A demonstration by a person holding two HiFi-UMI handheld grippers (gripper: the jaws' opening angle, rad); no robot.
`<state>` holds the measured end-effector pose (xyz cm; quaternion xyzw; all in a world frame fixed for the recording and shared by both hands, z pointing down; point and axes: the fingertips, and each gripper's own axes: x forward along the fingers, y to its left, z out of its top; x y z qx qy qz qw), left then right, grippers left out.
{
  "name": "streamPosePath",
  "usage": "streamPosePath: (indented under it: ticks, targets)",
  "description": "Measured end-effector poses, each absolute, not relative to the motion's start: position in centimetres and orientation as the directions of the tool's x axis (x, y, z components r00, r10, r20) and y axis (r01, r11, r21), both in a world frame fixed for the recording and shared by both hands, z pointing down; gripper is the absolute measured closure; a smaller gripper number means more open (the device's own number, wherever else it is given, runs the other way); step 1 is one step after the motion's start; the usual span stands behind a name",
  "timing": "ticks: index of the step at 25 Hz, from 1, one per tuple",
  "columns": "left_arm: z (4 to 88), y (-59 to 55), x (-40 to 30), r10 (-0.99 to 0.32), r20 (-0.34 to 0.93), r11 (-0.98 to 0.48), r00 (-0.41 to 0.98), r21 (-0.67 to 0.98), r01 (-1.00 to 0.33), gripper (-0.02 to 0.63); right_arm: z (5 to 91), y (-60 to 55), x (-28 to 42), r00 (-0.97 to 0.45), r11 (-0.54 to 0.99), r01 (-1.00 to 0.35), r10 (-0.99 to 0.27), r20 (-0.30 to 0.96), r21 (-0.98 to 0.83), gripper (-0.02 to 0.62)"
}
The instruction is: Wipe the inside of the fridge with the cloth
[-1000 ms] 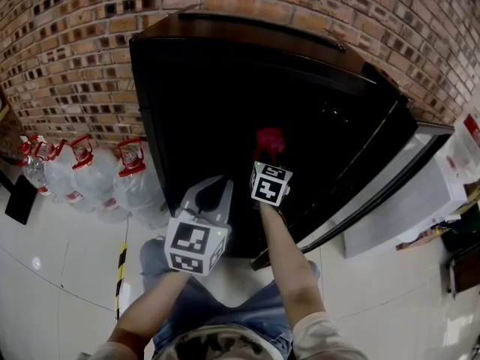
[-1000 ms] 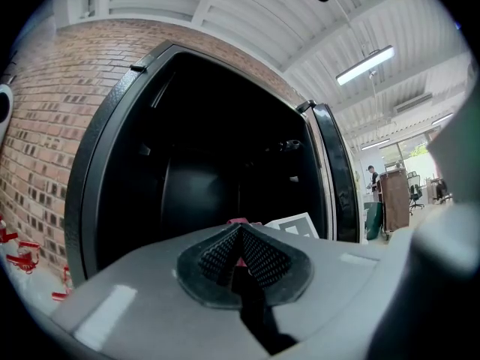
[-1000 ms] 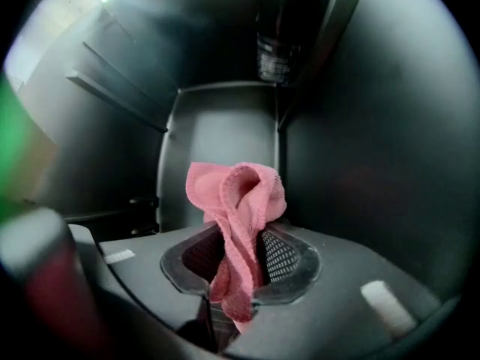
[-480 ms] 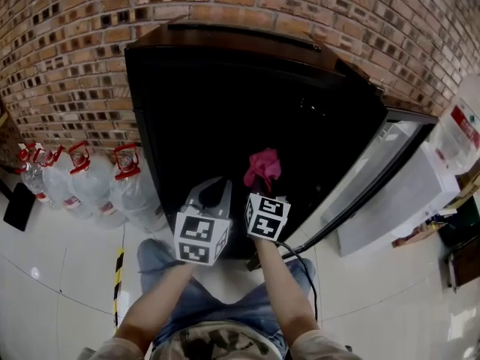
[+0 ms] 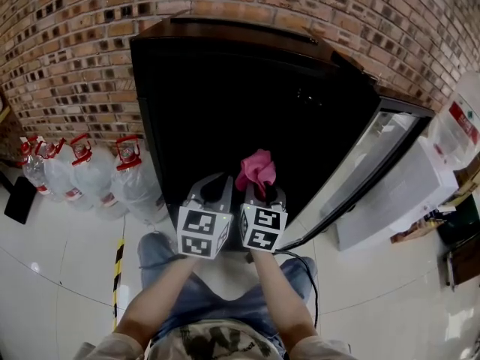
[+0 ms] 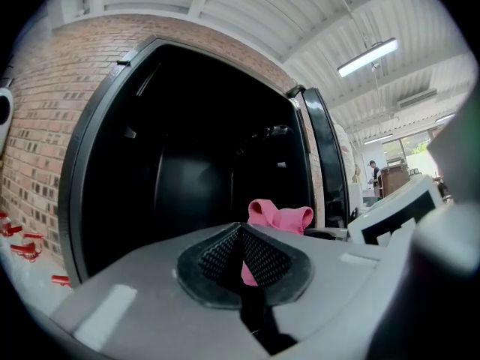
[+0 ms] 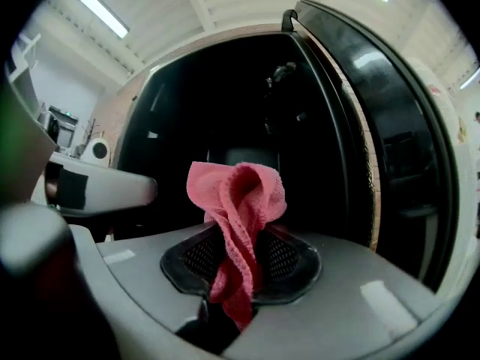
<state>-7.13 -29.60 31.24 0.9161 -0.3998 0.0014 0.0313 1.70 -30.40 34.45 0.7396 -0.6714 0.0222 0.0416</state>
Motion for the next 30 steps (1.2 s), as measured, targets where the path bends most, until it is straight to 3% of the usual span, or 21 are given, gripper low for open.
streamPosePath:
  ticks: [15, 24, 30]
  targets:
    - [32.7, -24.6, -14.2, -0.787, 0.047, -0.610, 0.615, 0.093, -0.787, 0.611, 31.8, -23.2, -7.9, -0.048, 0.049, -0.998, -0.999, 0.027, 0.046, 0.489]
    - [34.3, -22.0, -16.7, -0.804, 0.038, -0.587, 0.594, 0.116, -0.801, 0.611, 35.1, -20.1, -11.3, -0.113, 0.115, -0.993, -0.992, 0.060, 0.040, 0.489]
    - [36.9, -22.5, -18.7, -0.825, 0.057, -0.552, 0.563, 0.139, -0.822, 0.611, 37.3, -20.9, -13.6, -0.167, 0.168, -0.985, -0.986, 0.017, 0.042, 0.489]
